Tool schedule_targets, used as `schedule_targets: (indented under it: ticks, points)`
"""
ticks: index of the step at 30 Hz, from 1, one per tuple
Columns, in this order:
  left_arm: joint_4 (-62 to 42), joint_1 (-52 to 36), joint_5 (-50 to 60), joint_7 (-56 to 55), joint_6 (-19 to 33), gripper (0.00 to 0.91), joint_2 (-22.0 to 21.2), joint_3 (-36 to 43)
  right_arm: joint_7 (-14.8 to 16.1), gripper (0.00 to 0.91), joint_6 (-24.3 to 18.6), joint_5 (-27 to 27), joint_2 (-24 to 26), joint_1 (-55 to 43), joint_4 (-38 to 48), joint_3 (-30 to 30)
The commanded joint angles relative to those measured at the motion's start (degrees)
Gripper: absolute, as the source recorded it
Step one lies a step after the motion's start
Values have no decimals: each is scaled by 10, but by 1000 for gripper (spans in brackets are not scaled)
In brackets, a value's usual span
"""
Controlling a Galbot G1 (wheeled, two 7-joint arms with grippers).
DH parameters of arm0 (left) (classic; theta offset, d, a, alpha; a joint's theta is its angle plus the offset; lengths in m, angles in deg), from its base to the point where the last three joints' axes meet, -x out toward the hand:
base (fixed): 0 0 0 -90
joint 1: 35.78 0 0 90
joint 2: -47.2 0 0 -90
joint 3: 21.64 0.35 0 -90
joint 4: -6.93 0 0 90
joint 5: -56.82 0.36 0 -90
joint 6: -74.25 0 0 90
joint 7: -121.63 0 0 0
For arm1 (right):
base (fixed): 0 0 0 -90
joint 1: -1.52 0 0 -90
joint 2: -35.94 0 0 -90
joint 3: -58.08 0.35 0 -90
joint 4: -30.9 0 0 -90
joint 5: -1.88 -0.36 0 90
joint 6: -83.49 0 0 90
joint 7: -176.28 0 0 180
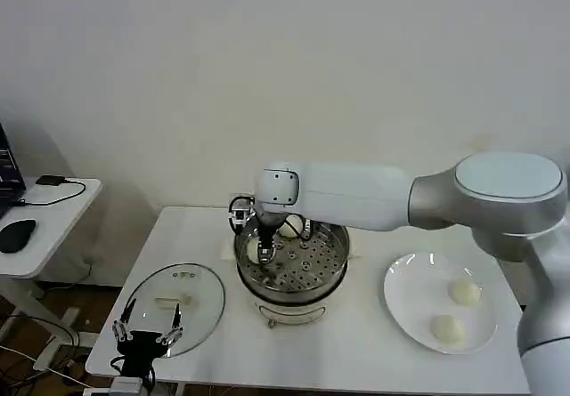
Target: Take steamed baozi put them in steamer then cover it.
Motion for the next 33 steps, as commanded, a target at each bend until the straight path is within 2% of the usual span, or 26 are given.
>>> schedule_targets:
  ticks: [1,7,11,16,20,21,24,28,31,33]
  points:
    - [0,0,0,0,-1,907,0,0,-4,907,1,7,17,-15,-13,2]
    - [0,0,0,1,-1,907,-2,2,-3,907,1,-2,88,-90,-90,0]
    - [0,-2,-5,3,-3,907,3,2,7,907,-4,7,189,-157,-169,-34]
    - [7,-5,-46,10,-17,907,24,-2,41,907,-34,99,335,-177,-264,-59]
    - [17,-5,-75,18,-33,907,34,0,91,907,-100,193,471,-161,-308,-58]
    - [19,-4,-77,18,-36,907,34,0,112,907,-116,225,503,-155,-314,-58]
    - [26,-1,-76,23,-39,907,39,4,140,907,-159,305,567,-134,-320,-55]
    - [30,3,-71,26,-40,907,40,9,165,907,-199,366,616,-113,-328,-45]
    - [27,4,-64,27,-39,907,36,14,177,907,-210,397,655,-90,-334,-33]
    - [23,7,-55,27,-38,907,33,18,196,907,-235,451,686,-64,-333,-19]
